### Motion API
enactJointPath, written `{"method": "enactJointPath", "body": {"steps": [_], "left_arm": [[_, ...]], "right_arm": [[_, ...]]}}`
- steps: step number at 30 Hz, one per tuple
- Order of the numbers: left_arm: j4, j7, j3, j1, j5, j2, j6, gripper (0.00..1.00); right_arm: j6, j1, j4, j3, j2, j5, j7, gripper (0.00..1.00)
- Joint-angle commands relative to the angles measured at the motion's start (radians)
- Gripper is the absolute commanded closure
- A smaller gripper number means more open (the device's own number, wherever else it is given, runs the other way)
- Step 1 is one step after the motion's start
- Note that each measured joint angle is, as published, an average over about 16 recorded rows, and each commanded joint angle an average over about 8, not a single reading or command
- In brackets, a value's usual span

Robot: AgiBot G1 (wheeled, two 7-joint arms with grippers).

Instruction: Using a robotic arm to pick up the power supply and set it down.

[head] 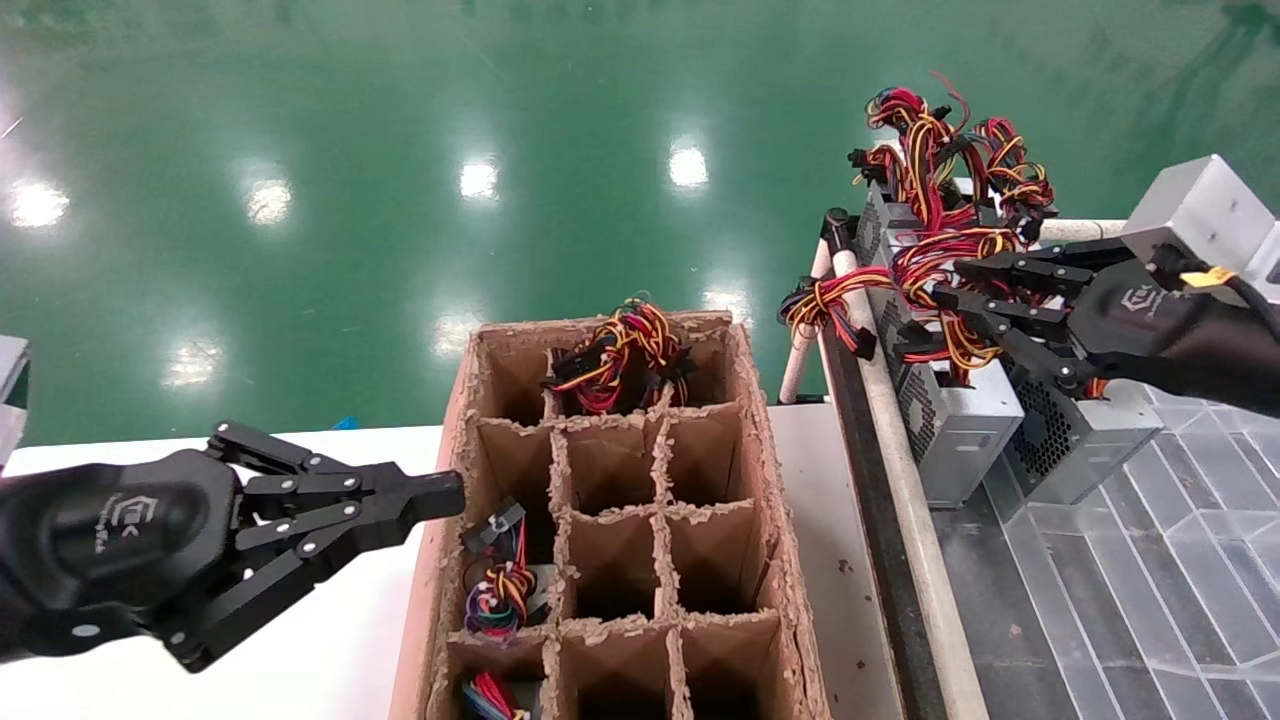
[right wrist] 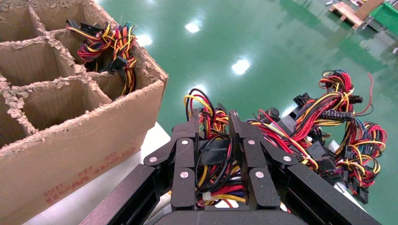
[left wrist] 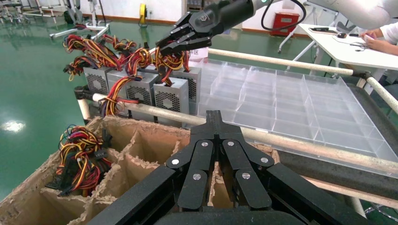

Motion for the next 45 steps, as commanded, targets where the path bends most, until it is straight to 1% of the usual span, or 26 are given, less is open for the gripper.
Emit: {"method": "enactJointPath", "body": {"steps": [1, 9, 17, 24, 32, 37, 45], "left_arm": [[0.0, 0.0, 0.0, 0.0, 0.0, 0.0, 0.0, 1.0], [0.0, 0.0, 0.0, 0.0, 0.0, 0.0, 0.0, 1.0], [0.0, 0.0, 0.0, 0.0, 0.0, 0.0, 0.0, 1.0], [0.0, 0.0, 0.0, 0.0, 0.0, 0.0, 0.0, 1.0], [0.0, 0.0, 0.0, 0.0, 0.0, 0.0, 0.0, 1.0], [0.0, 0.0, 0.0, 0.0, 0.0, 0.0, 0.0, 1.0], [0.0, 0.0, 0.0, 0.0, 0.0, 0.0, 0.0, 1.0]], "right_arm": [[-0.004, 0.007, 0.0, -0.003, -0.002, -0.004, 0.005, 0.0], [0.001, 0.022, 0.001, 0.003, -0.006, 0.003, 0.016, 0.0], [0.024, 0.014, 0.001, 0.016, -0.024, 0.024, 0.006, 0.0], [0.024, 0.011, 0.001, 0.012, -0.027, 0.022, 0.014, 0.0], [0.013, -0.01, -0.004, 0.049, -0.036, 0.112, -0.015, 0.0], [-0.003, -0.022, -0.007, 0.055, -0.04, 0.145, -0.031, 0.0], [-0.065, -0.039, -0.014, 0.046, -0.05, 0.205, -0.05, 0.0]]}}
